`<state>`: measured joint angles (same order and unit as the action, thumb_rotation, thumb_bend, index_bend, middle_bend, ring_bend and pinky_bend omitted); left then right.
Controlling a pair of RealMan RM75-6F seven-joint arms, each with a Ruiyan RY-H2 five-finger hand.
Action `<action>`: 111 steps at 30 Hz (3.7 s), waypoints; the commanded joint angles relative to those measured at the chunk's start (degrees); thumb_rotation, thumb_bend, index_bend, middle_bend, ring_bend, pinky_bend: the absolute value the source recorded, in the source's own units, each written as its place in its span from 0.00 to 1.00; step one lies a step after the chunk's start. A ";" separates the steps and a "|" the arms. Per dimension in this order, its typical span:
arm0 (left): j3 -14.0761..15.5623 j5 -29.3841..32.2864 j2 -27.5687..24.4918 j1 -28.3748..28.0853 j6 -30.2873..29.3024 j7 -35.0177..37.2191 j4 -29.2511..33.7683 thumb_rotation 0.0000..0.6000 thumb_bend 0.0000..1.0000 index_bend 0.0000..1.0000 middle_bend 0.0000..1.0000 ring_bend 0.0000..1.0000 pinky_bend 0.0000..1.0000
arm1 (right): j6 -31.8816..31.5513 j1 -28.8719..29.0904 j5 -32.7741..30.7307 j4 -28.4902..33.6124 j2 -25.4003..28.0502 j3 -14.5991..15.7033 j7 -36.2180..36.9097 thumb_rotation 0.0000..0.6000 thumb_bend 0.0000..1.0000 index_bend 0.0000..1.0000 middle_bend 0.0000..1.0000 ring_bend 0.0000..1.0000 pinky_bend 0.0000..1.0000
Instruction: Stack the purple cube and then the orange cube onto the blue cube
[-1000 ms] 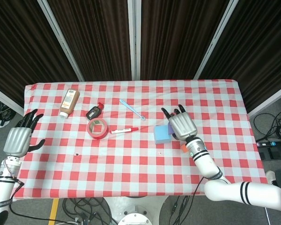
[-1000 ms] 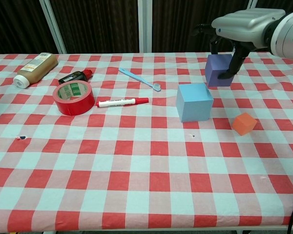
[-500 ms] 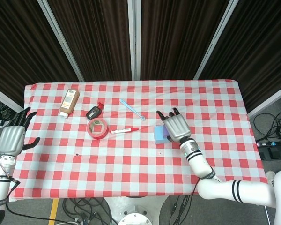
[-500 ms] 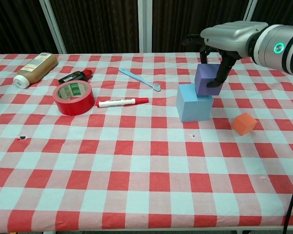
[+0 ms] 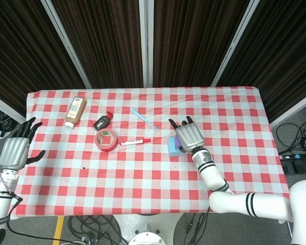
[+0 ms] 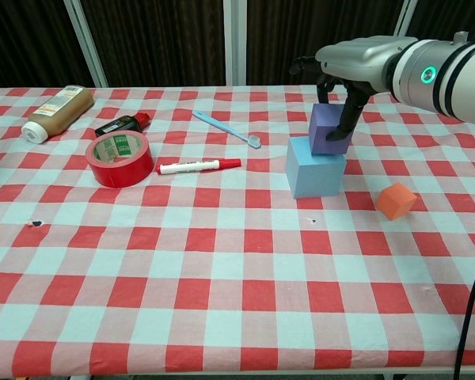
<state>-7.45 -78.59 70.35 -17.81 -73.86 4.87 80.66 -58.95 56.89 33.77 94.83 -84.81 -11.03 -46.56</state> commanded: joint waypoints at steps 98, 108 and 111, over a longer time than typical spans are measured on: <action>0.84 -1.27 0.83 -0.40 0.19 -1.04 -0.31 1.00 0.31 0.17 0.11 0.09 0.23 | 4.79 -18.07 29.71 -12.27 0.39 10.93 18.12 1.00 0.14 0.01 0.32 0.09 0.07; 0.84 -1.32 0.84 -0.41 0.11 -1.02 -0.28 1.00 0.31 0.17 0.11 0.09 0.23 | 5.63 -18.70 29.72 -12.90 -0.14 10.46 18.92 1.00 0.15 0.05 0.36 0.12 0.07; 0.86 -1.34 0.85 -0.44 0.17 -0.95 -0.28 1.00 0.31 0.17 0.11 0.09 0.23 | 5.53 -18.92 29.88 -13.02 -0.36 10.28 19.07 1.00 0.16 0.05 0.37 0.13 0.07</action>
<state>-6.59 -79.94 71.20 -18.25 -73.68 3.93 80.38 -53.42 37.98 63.64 81.82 -85.16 -0.75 -27.50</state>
